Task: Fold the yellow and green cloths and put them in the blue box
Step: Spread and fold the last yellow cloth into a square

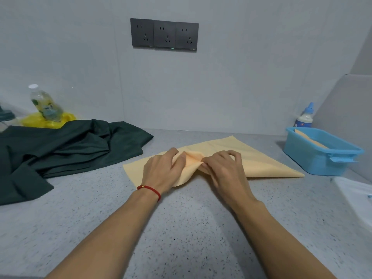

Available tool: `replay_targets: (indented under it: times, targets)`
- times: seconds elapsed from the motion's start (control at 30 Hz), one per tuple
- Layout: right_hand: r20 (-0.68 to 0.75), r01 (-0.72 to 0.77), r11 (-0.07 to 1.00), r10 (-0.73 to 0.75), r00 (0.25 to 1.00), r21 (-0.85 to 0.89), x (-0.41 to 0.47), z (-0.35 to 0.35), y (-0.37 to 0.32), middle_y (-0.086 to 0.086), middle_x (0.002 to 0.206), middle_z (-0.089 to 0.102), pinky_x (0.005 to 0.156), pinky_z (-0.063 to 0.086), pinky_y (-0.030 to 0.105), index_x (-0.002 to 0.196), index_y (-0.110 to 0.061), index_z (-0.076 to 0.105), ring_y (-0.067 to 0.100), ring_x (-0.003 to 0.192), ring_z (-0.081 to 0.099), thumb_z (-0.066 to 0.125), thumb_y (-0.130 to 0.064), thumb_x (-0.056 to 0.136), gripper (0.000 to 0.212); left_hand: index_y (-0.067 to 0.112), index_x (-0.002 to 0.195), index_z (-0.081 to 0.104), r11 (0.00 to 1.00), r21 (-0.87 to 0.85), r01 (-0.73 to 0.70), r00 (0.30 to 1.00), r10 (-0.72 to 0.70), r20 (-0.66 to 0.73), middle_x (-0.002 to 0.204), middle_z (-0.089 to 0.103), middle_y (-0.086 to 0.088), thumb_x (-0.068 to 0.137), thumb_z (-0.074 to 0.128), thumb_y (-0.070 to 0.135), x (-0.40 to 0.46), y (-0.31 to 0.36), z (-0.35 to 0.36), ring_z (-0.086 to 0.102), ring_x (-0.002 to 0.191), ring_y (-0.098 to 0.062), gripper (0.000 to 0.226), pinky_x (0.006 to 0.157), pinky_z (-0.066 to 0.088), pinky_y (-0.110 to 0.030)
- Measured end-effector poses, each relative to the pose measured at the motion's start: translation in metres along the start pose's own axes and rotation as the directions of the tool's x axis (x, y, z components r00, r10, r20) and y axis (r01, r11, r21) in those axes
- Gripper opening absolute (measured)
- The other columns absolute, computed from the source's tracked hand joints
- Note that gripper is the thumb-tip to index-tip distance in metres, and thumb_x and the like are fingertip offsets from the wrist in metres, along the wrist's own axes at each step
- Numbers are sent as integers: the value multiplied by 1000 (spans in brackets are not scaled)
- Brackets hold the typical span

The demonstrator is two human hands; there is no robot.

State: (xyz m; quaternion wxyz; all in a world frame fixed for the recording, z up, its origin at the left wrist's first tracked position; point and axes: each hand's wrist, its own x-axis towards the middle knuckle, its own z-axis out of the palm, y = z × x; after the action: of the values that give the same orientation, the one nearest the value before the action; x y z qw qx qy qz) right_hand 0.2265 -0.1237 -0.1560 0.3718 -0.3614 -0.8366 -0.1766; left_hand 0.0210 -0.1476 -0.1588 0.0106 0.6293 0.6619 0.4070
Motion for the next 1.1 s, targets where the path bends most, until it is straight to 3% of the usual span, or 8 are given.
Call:
replay_targets:
  times: [0.2, 0.43, 0.53, 0.63, 0.73, 0.9, 1.03, 1.1]
  targets:
    - [23, -13, 998, 11, 1000, 61, -4, -9, 8, -8, 93, 63, 98, 35, 42, 103, -21, 72, 18, 97, 54, 55, -23, 105, 17, 34, 104, 46, 989, 140, 58, 971, -88, 221, 100, 61, -1, 90, 4, 52, 5, -18, -4, 49, 85, -29, 47, 59, 27, -35]
    - [73, 122, 992, -123, 990, 21, -6, -24, -25, -8, 82, 54, 90, 34, 39, 91, -23, 45, 17, 82, 44, 31, -24, 110, 24, 23, 115, 64, 993, 69, 93, 924, -112, 365, 115, 66, -3, 97, 20, 45, 11, -32, -10, 56, 105, -30, 52, 85, 38, -41]
    - [18, 102, 995, -102, 995, 5, -8, -25, -36, -6, 65, 50, 68, 35, 35, 88, -19, 49, 20, 59, 35, 41, -22, 110, 23, 33, 120, 66, 938, 344, -42, 947, -72, 313, 124, 64, 6, 96, 42, 35, 10, -24, -12, 54, 116, -21, 34, 107, 34, -48]
    - [126, -7, 998, 15, 992, -61, -14, -18, -36, -3, 60, 61, 55, 32, 32, 92, -18, 59, 30, 49, 47, 41, -38, 109, 32, 29, 117, 69, 931, 348, -107, 988, 61, 140, 123, 67, 8, 95, 46, 29, 2, -8, -16, 54, 118, -18, 32, 104, 38, -46]
    - [268, -20, 997, 41, 962, -81, -12, -15, -32, -5, 84, 73, 75, 42, 37, 111, -24, 65, 27, 74, 65, 35, -49, 108, 39, 33, 117, 67, 975, 171, -143, 976, 110, 188, 117, 69, 8, 97, 37, 46, -18, 2, -14, 58, 111, -17, 38, 98, 39, -45]
    - [-4, -8, 998, 8, 1000, -57, -24, -29, -30, -4, 88, 65, 80, 43, 41, 102, -20, 68, 21, 82, 58, 56, -46, 100, 29, 34, 127, 61, 982, 113, -153, 907, 94, 411, 134, 59, 14, 107, 30, 40, -34, -9, -9, 50, 125, -12, 38, 108, 34, -46]
    - [292, 38, 996, -14, 956, -76, -42, -32, -37, -6, 91, 66, 84, 40, 43, 107, -25, 66, 20, 87, 57, 48, -66, 89, 48, 41, 147, 42, 971, 200, -131, 878, 20, 478, 159, 35, 13, 107, 23, 47, -30, -14, -2, 25, 148, -11, 44, 123, 10, -51]
    - [305, -3, 985, 56, 951, -170, -40, -32, -38, -7, 95, 69, 87, 38, 41, 109, -26, 66, 20, 92, 59, 53, -54, 94, 34, 43, 153, 29, 940, 284, -191, 842, 8, 539, 166, 20, 11, 106, 21, 54, -30, -16, 2, 13, 154, -13, 49, 124, 4, -52]
